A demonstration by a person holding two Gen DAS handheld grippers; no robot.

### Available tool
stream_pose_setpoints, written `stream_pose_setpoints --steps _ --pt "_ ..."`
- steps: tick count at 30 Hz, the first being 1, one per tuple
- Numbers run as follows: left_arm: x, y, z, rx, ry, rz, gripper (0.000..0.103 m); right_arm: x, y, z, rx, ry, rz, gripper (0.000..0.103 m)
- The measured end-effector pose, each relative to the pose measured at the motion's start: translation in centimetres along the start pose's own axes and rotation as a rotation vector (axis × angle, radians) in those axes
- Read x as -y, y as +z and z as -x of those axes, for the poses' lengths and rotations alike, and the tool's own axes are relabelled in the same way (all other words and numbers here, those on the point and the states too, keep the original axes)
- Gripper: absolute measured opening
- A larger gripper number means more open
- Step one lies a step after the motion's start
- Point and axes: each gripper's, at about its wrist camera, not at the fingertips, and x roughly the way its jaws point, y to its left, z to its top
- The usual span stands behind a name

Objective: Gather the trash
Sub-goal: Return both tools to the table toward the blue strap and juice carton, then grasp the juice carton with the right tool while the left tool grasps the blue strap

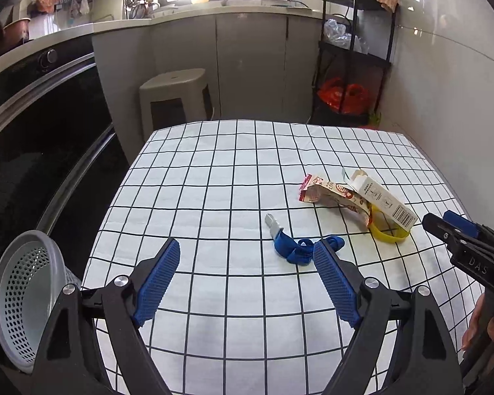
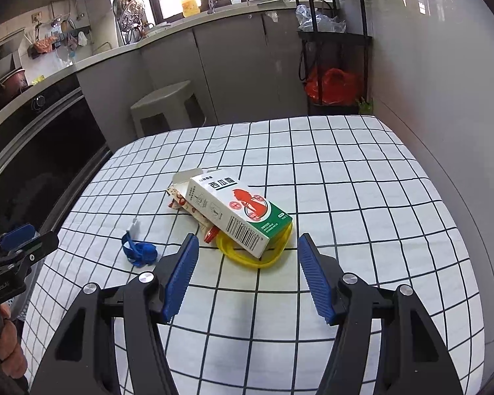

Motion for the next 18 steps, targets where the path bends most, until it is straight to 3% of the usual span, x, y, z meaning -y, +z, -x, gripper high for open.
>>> stream_pose_setpoints --steps 9,18 --pt "0.0 -0.7 -3.0 -0.042 0.005 0.006 0.081 -2.8 0.5 -3.6 -0.02 -0.086 0.183 0.061" --pt "-0.9 -1.0 -3.8 -0.067 -0.002 0.033 0.081 -3.9 0.4 -6.1 -0.035 -0.164 0.268 0.061"
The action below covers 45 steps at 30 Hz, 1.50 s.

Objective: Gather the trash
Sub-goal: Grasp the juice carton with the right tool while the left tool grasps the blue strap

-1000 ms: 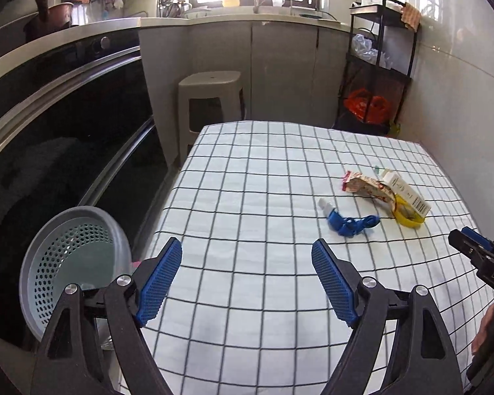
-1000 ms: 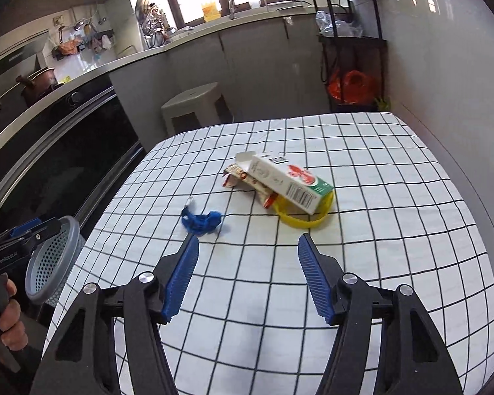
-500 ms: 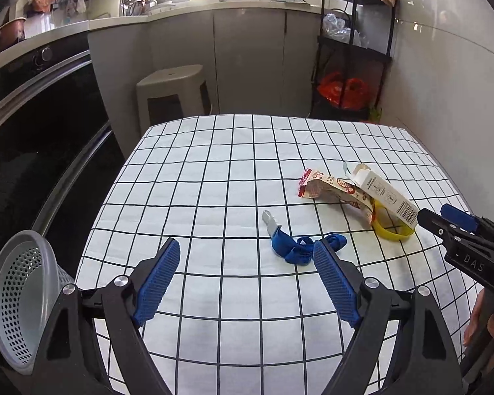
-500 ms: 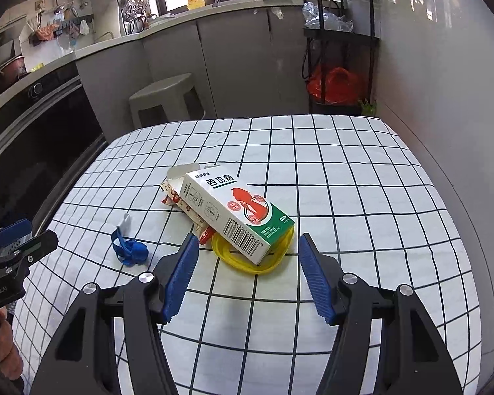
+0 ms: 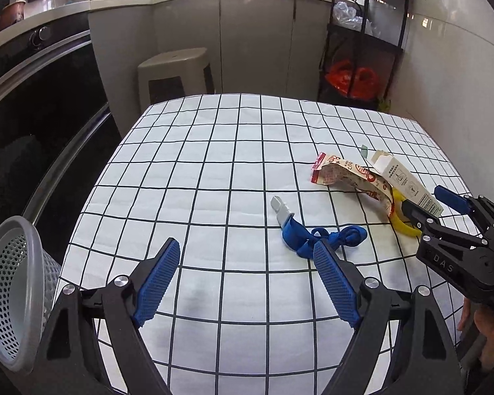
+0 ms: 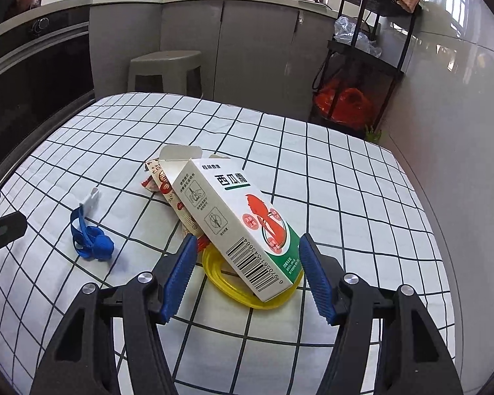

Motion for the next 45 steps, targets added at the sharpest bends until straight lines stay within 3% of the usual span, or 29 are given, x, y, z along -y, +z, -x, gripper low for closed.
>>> stream_pose_setpoints --steps 5,14,29,37,45 --pt "-0.1 0.2 0.2 0.006 0.0 0.004 0.081 -0.3 0.1 -0.8 -0.003 -0.026 0.021 0.061" --pt "0.2 0.1 0.6 0.009 -0.012 -0.002 0.081 -0.5 0.0 0.0 0.043 -0.028 0.027 0.045" --pt "1.4 -0.7 0.3 -0.019 -0.042 -0.026 0.081 3.8 -1.1 3.8 0.078 0.181 -0.247 0.032" --pt "2.7 -1.2 0.5 -0.027 -0.062 -0.052 0.081 5.1 -2.3 6.0 0.1 0.228 -0.338 0.029" --pt "3.1 -1.1 -1.0 -0.058 -0.078 -0.008 0.081 7.0 -4.1 8.7 0.14 0.256 -0.447 0.029"
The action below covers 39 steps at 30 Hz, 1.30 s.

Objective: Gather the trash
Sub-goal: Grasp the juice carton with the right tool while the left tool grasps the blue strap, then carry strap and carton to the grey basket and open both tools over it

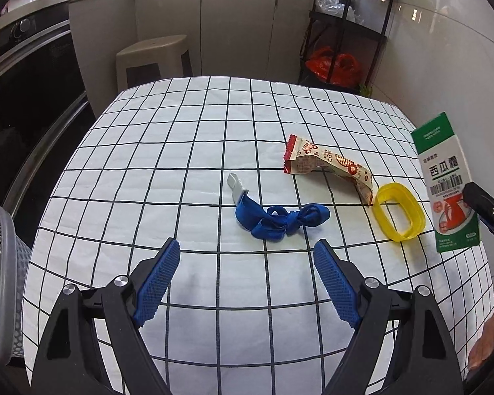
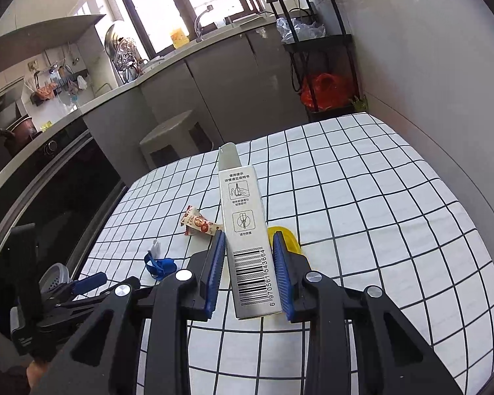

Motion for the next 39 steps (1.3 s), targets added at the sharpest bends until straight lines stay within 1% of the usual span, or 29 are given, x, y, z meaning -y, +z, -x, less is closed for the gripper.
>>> stream_pose_setpoints --steps 5,12,18,20,22,26,28,29,30,31,34,39 --pt "0.7 0.4 -1.4 -0.012 0.018 0.0 0.082 0.0 0.3 0.9 0.021 0.012 0.003 0.029" --pt "1.9 1.1 -3.1 -0.019 0.012 -0.001 0.082 0.1 0.4 0.8 0.014 0.042 0.003 0.029" --pt "3.0 1.6 -4.7 -0.026 0.037 -0.017 0.081 0.3 0.7 0.9 0.013 0.058 0.003 0.029" --pt "3.0 1.8 -5.3 -0.033 0.035 -0.007 0.078 0.4 0.7 0.8 0.01 0.06 0.005 0.029" --pt "3.0 1.8 -5.8 -0.044 0.034 -0.002 0.068 0.3 0.5 0.7 0.005 0.059 0.008 0.029" --pt "2.7 1.9 -6.0 -0.04 0.03 0.003 0.056 0.3 0.4 0.4 -0.009 0.059 0.011 0.029" --pt "2.7 1.9 -5.9 -0.037 0.022 0.003 0.041 0.3 0.5 0.2 -0.013 0.06 0.014 0.029" --pt "2.7 2.0 -5.9 -0.039 0.019 0.001 0.037 0.3 0.5 0.1 -0.013 0.059 0.016 0.029" --pt "2.7 2.0 -5.9 -0.039 0.017 0.0 0.028 0.2 0.5 0.1 -0.014 0.06 0.018 0.029" --pt "2.6 2.0 -5.8 -0.041 0.011 0.0 0.023 0.2 0.5 0.1 -0.015 0.06 0.019 0.029" --pt "2.2 1.9 -5.4 -0.043 0.003 0.009 0.019 0.0 0.4 -0.1 -0.018 0.063 0.023 0.029" --pt "1.3 1.3 -3.4 -0.024 0.017 -0.004 0.018 0.0 0.4 0.0 -0.018 0.068 0.035 0.029"
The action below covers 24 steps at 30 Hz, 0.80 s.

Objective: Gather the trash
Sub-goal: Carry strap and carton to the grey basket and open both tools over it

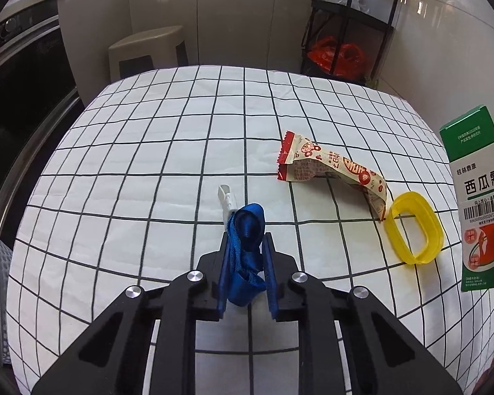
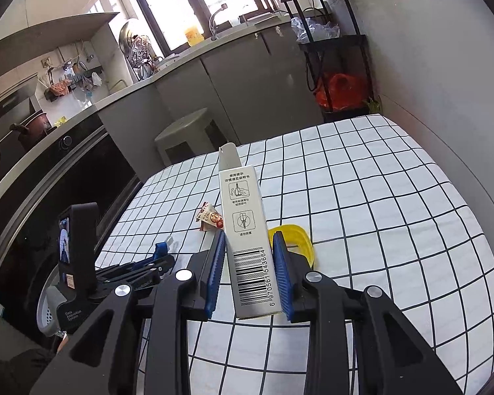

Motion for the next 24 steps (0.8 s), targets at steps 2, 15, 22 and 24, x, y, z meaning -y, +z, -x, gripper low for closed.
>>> stream_pose_setpoints --steps 2,15,22,24 --pt "-0.6 -0.4 1.2 0.008 0.012 -0.006 0.018 -0.1 0.0 0.1 0.001 0.003 0.003 0.029" --pt "-6.9 -3.8 11.2 0.083 0.081 0.033 0.018 -5.1 -1.4 0.8 -0.018 0.059 0.107 0.029" --pt "-12.5 -5.8 16.0 0.119 0.136 0.068 0.018 -10.5 -4.0 0.9 -0.049 0.111 0.158 0.029" --pt "-14.3 -6.3 16.9 0.127 0.158 0.077 0.018 -12.1 -4.8 0.9 -0.059 0.13 0.165 0.029"
